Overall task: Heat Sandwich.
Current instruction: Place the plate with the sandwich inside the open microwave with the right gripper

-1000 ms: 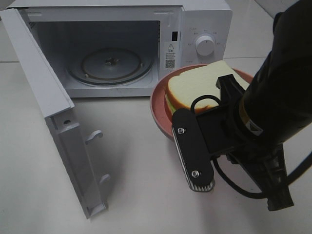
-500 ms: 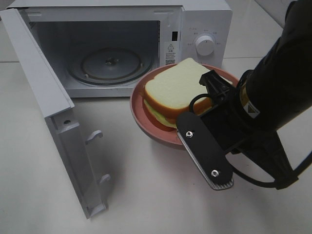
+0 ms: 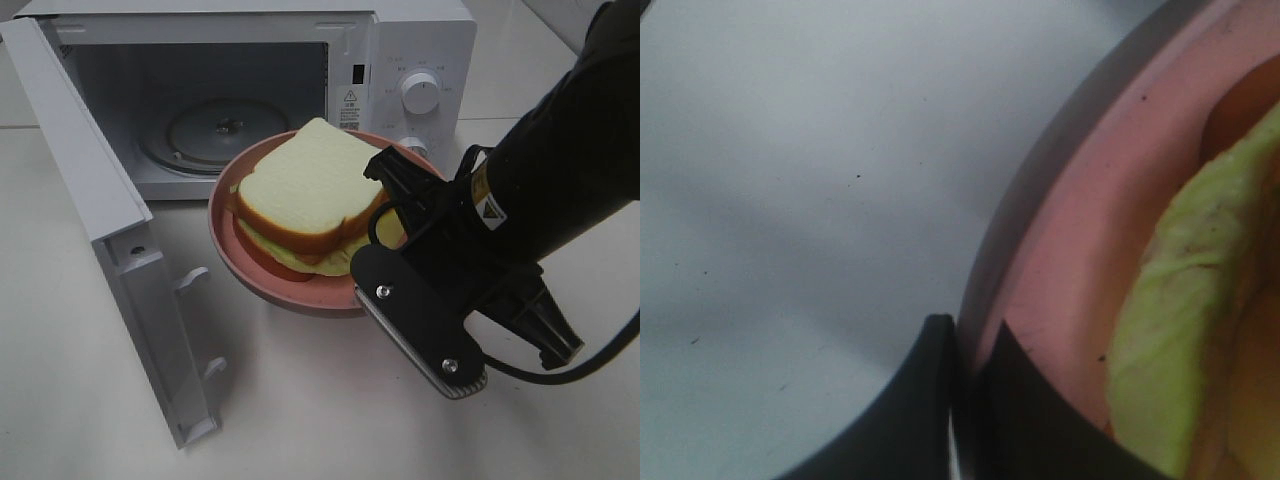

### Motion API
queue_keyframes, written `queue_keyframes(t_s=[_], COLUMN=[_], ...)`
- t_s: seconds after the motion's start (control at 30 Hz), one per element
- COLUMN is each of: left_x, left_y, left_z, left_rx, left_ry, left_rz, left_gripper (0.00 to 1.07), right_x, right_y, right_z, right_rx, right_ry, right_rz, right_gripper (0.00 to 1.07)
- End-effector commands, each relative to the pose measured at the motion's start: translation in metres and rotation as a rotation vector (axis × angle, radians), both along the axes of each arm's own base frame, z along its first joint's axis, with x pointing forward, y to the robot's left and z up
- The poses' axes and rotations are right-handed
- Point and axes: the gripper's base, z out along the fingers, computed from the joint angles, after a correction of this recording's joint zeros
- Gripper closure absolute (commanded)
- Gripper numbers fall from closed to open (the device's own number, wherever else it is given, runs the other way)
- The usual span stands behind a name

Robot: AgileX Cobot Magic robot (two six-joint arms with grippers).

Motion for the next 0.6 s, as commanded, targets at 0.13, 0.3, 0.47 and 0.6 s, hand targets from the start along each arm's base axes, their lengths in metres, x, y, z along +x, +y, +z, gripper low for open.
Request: queue_keyframes(t_s=[0.13, 0.3, 0.47, 0.6], left_x=[-0.002, -0.002, -0.002, -0.002], left_y=[0.000, 0.000, 0.000, 0.000], left_z=[0.000, 0.000, 0.000, 0.000], left_rx=[-0.009, -0.009, -0.009, -0.009], left_ry=[-0.026, -0.026, -0.026, -0.026], left_rz=[0.001, 0.001, 0.001, 0.001], left_gripper=[0.08, 0.08, 0.08, 0.08], right_x=[0.016, 0.023, 0.033, 0.035], right_y=[-0.007, -0.013, -0.024, -0.023], right_z=[-0.007, -0.011, -0.015, -0.013], right_rx=[0.023, 0.018, -0.009, 0.020], right_ry=[0.018, 0.038, 0.050, 0.051], right_rz=[0.008, 0.111, 0.110, 0.117], right_gripper=[1.07, 1.07, 1.07, 1.07])
